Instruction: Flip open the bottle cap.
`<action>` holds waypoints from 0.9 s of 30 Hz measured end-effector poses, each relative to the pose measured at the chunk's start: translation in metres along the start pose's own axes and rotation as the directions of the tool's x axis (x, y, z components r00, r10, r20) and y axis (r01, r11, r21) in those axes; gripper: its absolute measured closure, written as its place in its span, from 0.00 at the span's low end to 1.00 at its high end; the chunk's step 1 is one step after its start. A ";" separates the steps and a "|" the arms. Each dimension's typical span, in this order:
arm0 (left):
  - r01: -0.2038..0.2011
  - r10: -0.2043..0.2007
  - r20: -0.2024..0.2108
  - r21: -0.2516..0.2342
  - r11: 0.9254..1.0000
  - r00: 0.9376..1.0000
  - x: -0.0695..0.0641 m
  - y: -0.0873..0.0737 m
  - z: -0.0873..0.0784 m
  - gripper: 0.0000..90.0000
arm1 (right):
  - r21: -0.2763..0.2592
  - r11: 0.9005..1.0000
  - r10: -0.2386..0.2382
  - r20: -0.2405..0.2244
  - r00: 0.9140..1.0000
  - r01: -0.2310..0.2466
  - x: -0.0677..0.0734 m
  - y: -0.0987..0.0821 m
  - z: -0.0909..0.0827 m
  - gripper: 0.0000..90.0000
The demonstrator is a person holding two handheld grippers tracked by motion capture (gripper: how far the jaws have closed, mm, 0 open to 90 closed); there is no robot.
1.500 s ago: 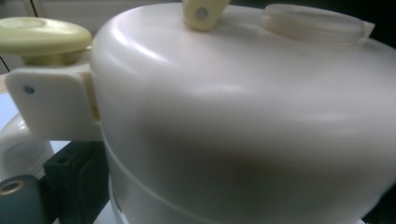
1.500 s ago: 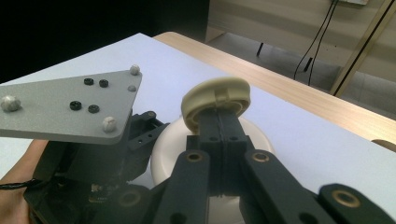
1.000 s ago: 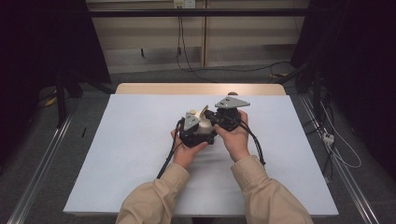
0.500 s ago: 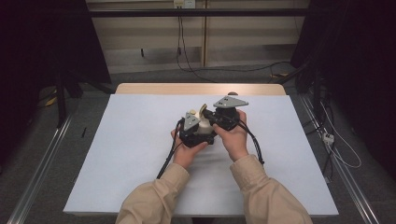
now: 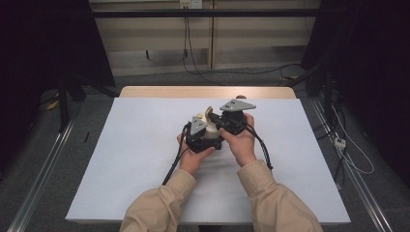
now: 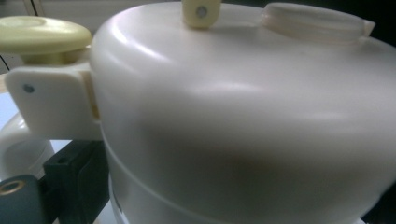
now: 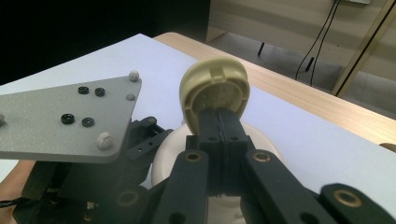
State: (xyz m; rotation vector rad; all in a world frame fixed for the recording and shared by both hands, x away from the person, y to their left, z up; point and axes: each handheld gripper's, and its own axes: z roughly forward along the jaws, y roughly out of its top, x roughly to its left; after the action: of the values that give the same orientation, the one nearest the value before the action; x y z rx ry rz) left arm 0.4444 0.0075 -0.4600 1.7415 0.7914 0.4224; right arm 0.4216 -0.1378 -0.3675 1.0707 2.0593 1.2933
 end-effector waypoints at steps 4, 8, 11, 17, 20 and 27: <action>0.001 -0.001 -0.001 -0.001 1.000 1.000 0.000 0.000 0.000 0.05 | -0.004 1.000 -0.003 -0.003 1.000 0.003 0.001 0.000 0.001 0.99; 0.000 0.000 0.000 -0.001 1.000 1.000 0.000 0.000 0.000 0.05 | -0.011 1.000 -0.007 -0.005 1.000 0.007 0.001 0.001 0.001 0.97; -0.001 0.001 0.001 0.000 1.000 1.000 0.000 0.000 0.000 0.05 | -0.013 1.000 -0.003 -0.006 1.000 0.002 0.000 0.001 -0.001 0.95; 0.008 -0.008 0.001 -0.007 1.000 1.000 0.000 0.000 0.000 0.05 | -0.022 1.000 0.011 -0.011 1.000 -0.012 -0.002 0.001 -0.005 0.79; 0.011 -0.011 0.002 0.000 1.000 1.000 0.001 0.000 0.000 0.05 | -0.019 1.000 0.021 -0.008 1.000 -0.022 -0.003 0.000 -0.007 0.66; 0.045 -0.045 0.018 0.021 0.999 0.999 0.003 -0.001 -0.003 0.04 | -0.002 1.000 0.029 -0.008 1.000 -0.029 -0.005 -0.004 -0.010 0.51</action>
State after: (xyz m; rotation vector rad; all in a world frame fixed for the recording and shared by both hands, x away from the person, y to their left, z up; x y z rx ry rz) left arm 0.4443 0.0112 -0.4603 1.7410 0.8225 0.3684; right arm 0.4158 -0.1475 -0.3669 1.0999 2.0546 1.3160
